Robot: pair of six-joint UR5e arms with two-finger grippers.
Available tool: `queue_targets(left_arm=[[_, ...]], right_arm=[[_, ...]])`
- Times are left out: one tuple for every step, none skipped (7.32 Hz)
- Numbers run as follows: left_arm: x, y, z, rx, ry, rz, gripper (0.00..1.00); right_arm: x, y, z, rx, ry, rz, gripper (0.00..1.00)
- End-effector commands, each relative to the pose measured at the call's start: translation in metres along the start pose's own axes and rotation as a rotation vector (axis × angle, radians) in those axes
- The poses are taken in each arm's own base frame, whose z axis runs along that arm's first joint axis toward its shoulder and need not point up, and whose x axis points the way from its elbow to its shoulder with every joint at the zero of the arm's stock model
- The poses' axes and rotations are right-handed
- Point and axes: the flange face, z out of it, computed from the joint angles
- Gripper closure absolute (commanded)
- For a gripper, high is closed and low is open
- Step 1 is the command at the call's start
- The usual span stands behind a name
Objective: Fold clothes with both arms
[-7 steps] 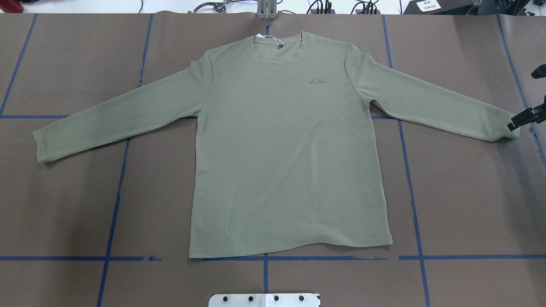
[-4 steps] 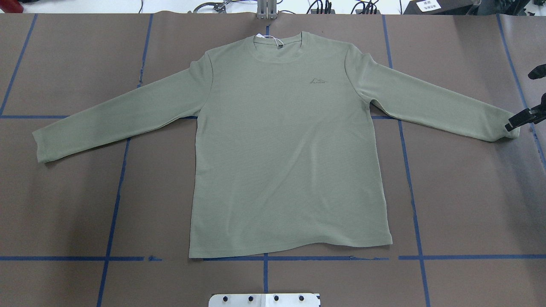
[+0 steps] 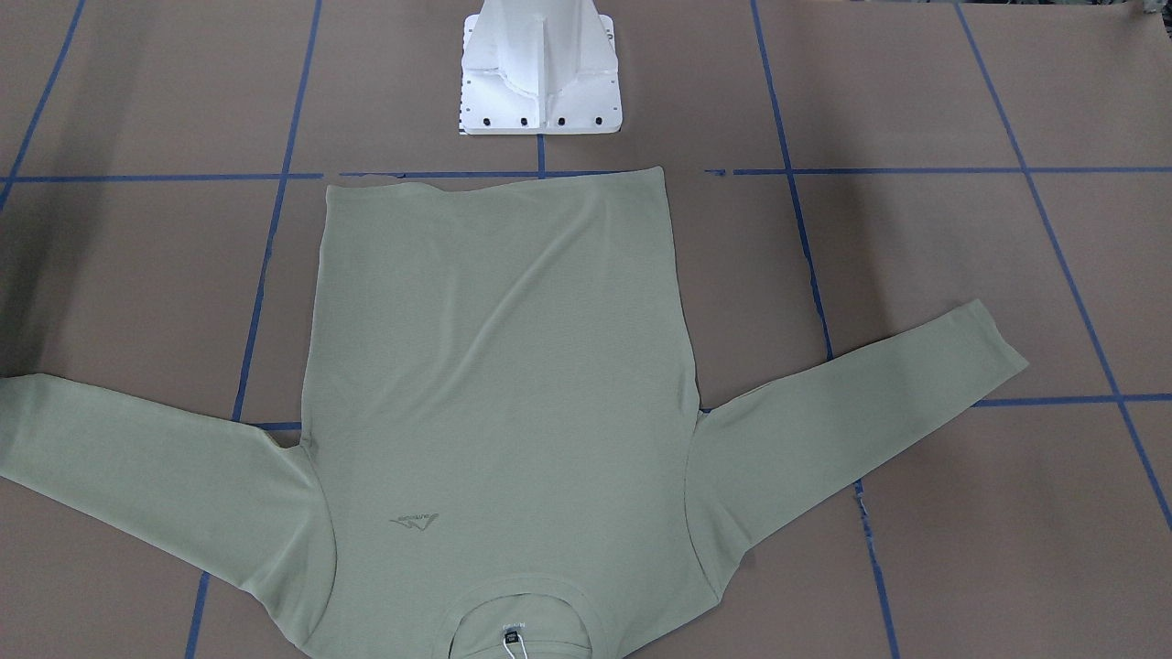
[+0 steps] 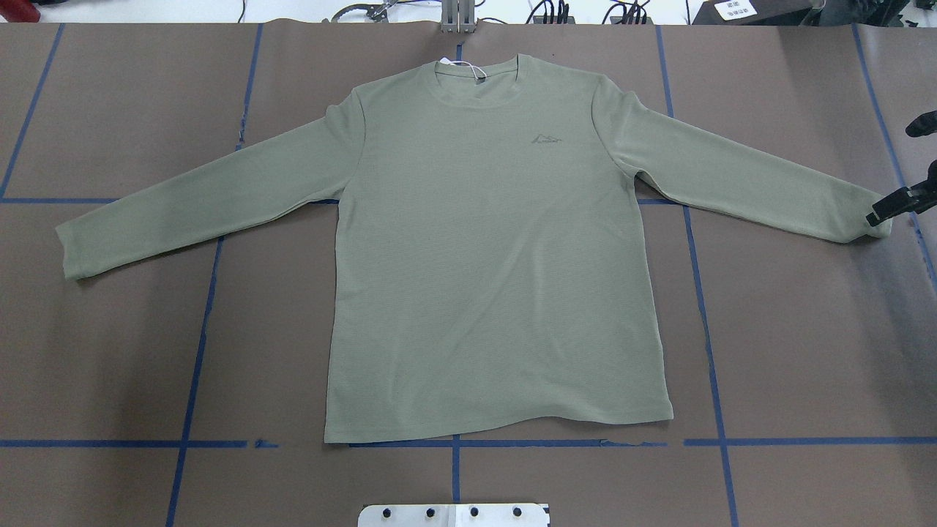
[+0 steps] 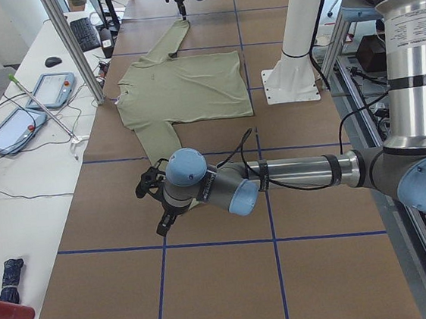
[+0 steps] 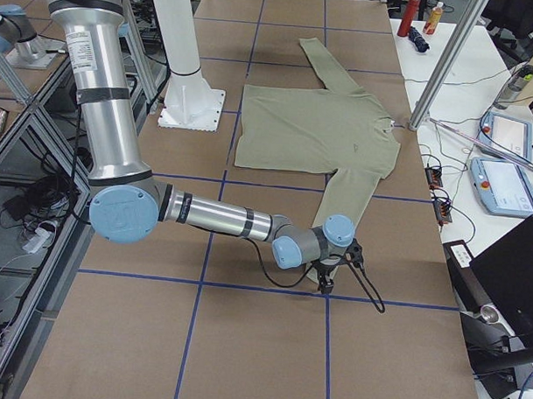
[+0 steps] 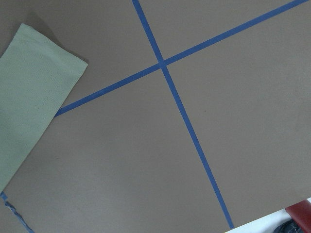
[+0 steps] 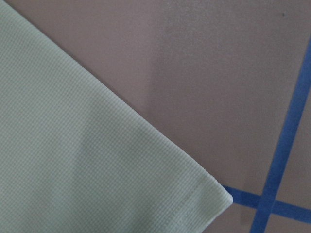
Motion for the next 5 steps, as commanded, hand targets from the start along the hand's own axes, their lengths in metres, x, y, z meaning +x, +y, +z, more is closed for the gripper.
queue_targets(left_arm=[[0.0001,-0.0001,-0.0001,0.0,0.0,0.001,0.0],[-0.0005,0.001,-0.0004,0.0,-0.001,-0.001,0.0],[0.0001,-0.0001,-0.0001,0.0,0.0,0.001,0.0],[0.0001,-0.0001,-0.0001,0.0,0.0,0.001,0.0],[0.0001,-0.0001,-0.0001,0.0,0.0,0.001,0.0]], right_arm=[[0.0002,0.0006,0.0004,-0.002,-0.002,0.003,0.16],[-0.0004,0.0006,0.001,-0.003,-0.002,0.002,0.14],[-0.0011,-0.0004,0.0004,-0.001,-0.002,0.0,0.15],[0.0,0.0007,0.0004,-0.002,-0.003,0.003,0.19],[-0.0006,0.0007,0.001,-0.003,-0.003,0.002,0.19]])
